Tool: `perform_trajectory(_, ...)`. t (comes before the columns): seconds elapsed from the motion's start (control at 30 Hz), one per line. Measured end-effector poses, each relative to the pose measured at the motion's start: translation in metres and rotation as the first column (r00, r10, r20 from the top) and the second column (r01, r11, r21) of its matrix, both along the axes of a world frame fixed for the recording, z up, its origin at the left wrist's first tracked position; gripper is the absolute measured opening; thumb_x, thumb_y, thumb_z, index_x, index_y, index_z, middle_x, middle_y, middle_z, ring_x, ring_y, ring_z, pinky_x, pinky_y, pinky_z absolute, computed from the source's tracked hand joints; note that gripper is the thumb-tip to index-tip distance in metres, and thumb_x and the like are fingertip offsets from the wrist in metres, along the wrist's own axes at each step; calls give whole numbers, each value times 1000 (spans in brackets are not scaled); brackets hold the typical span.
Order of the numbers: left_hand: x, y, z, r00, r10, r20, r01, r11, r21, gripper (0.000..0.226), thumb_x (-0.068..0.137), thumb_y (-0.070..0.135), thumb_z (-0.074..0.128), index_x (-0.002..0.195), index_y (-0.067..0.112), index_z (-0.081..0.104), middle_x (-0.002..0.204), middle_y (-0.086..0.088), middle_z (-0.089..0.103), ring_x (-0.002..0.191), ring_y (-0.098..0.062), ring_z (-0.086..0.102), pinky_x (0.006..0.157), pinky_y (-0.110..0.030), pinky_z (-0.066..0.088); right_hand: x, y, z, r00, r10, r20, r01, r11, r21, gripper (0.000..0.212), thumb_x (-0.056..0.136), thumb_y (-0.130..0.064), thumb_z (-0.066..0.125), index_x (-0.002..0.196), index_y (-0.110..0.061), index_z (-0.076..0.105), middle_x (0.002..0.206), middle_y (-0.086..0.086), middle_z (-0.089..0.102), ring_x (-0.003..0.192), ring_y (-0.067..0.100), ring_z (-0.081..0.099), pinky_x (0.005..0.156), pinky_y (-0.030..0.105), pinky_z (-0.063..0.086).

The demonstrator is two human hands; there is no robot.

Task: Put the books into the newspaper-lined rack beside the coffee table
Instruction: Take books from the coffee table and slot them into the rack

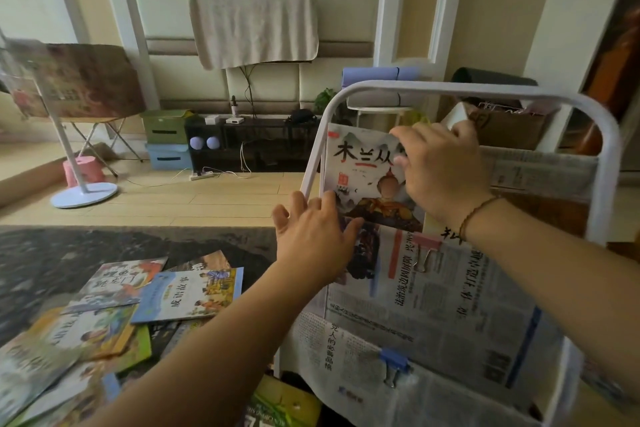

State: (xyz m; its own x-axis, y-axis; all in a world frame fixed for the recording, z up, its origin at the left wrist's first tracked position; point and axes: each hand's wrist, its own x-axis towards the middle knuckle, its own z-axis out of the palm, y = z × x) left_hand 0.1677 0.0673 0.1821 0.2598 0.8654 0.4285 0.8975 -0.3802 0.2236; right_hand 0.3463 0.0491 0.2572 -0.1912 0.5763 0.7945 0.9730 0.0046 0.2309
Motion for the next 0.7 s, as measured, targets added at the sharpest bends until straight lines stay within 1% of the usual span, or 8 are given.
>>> perform_trajectory(0.13,-1,1,-4,996,36,-86,-35,999,10,60,91,73,23,120,26,47,127,1,53,129,-26,29,104,-50,20,0,2,-20,999,-37,28,38,998,-56,35,90,-25,60,121,-11,61,106,10,69,98,31,62,86,43,37)
perform_trajectory(0.27,-4,4,-5,994,34,-107,-34,999,6,57,92,71,24,119,28,49,125,1,53,126,-26,30,101,-50,21,-1,-1,-32,993,-85,85,96,986,-135,38,86,-34,65,118,-14,66,109,7,65,98,31,55,83,44,38)
perform_trajectory(0.33,-3,5,-5,994,30,-102,-30,1000,-2,57,92,71,24,117,28,50,123,2,53,125,-26,30,101,-50,21,-1,-3,-31,992,-99,78,111,980,-165,39,84,-36,67,118,-17,67,109,6,63,100,31,54,84,44,39)
perform_trajectory(0.47,-4,7,-6,998,26,-55,-27,1000,-13,53,93,70,26,116,29,51,121,3,52,125,-25,30,102,-51,20,-4,-4,-26,987,-133,87,148,967,-208,43,86,-41,63,125,-22,63,112,4,61,105,29,51,87,44,38)
perform_trajectory(0.57,-7,6,-10,998,11,-63,-12,1000,-2,51,93,68,30,122,30,47,127,3,48,126,-25,29,103,-51,20,-6,-6,-27,988,-129,83,144,965,-221,45,87,-41,61,128,-23,61,112,4,60,104,28,51,87,44,38)
perform_trajectory(0.6,-10,4,-13,999,-12,-42,12,1000,11,50,93,67,33,126,31,45,132,3,46,128,-24,28,104,-51,20,-7,-7,-27,989,-132,69,145,960,-239,46,88,-42,60,129,-23,60,112,4,59,104,28,50,87,44,38)
perform_trajectory(0.7,-25,-5,-26,978,-157,137,140,982,127,50,93,57,47,136,34,37,147,4,30,134,-22,20,110,-47,20,-17,-12,-23,982,-172,79,188,942,-279,48,89,-45,54,131,-21,58,113,7,59,103,30,49,88,43,37)
